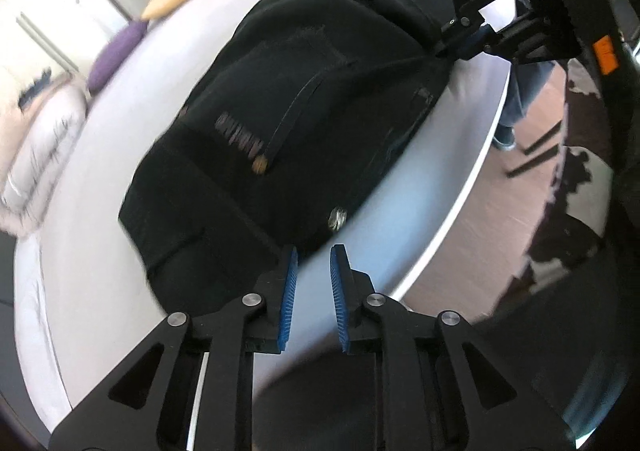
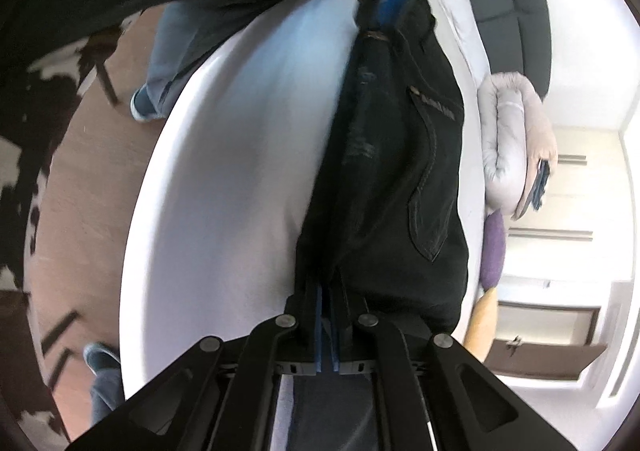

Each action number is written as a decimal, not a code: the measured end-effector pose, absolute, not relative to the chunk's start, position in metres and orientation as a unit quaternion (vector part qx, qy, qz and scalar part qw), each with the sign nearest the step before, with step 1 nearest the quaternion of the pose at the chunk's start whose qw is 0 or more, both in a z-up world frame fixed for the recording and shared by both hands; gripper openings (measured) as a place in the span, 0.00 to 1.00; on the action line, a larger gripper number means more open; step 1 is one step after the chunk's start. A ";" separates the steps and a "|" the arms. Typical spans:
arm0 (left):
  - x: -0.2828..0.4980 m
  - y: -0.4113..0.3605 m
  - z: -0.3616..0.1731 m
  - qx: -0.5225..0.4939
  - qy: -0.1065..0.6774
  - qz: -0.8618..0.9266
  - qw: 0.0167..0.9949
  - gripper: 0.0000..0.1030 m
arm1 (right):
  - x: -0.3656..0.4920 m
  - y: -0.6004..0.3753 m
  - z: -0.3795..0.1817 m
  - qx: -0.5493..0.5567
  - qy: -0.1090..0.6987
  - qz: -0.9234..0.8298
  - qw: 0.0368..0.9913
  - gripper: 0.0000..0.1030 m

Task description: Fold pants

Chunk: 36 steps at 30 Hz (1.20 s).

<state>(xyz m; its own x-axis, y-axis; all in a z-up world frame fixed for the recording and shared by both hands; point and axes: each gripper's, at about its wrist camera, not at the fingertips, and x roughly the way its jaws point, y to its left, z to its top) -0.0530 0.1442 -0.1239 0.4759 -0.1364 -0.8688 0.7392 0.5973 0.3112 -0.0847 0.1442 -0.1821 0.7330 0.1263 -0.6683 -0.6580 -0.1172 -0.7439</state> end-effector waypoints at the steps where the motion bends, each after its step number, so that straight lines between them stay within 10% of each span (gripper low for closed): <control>1: -0.053 0.149 -0.119 0.342 0.432 -0.274 0.789 0.16 | -0.085 0.145 -0.182 -0.680 0.196 0.306 0.637 0.07; 12: 0.021 0.107 -0.105 0.089 0.421 -0.240 0.870 0.16 | -0.076 0.141 -0.170 -0.577 0.228 0.271 0.736 0.11; 18: 0.044 0.091 -0.149 0.044 0.455 -0.205 0.866 0.16 | -0.062 0.097 -0.122 -0.405 0.266 0.266 0.834 0.80; 24: 0.056 0.102 -0.150 -0.010 0.472 -0.194 0.860 0.16 | 0.031 -0.027 -0.058 -0.055 0.342 0.210 0.914 0.77; 30: 0.053 0.109 -0.155 -0.031 0.472 -0.180 0.862 0.16 | 0.137 -0.168 -0.072 0.295 0.366 0.128 0.873 0.53; 36: 0.057 0.110 -0.159 -0.045 0.477 -0.182 0.859 0.16 | 0.207 -0.223 -0.123 0.423 0.405 0.056 0.809 0.48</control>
<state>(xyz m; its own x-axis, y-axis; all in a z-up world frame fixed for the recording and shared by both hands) 0.0571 0.1102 -0.1590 0.4797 -0.3553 -0.8023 0.2689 0.9299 -0.2510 0.2066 -0.2226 -0.1232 0.6655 0.4331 -0.6079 0.2517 0.6366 0.7290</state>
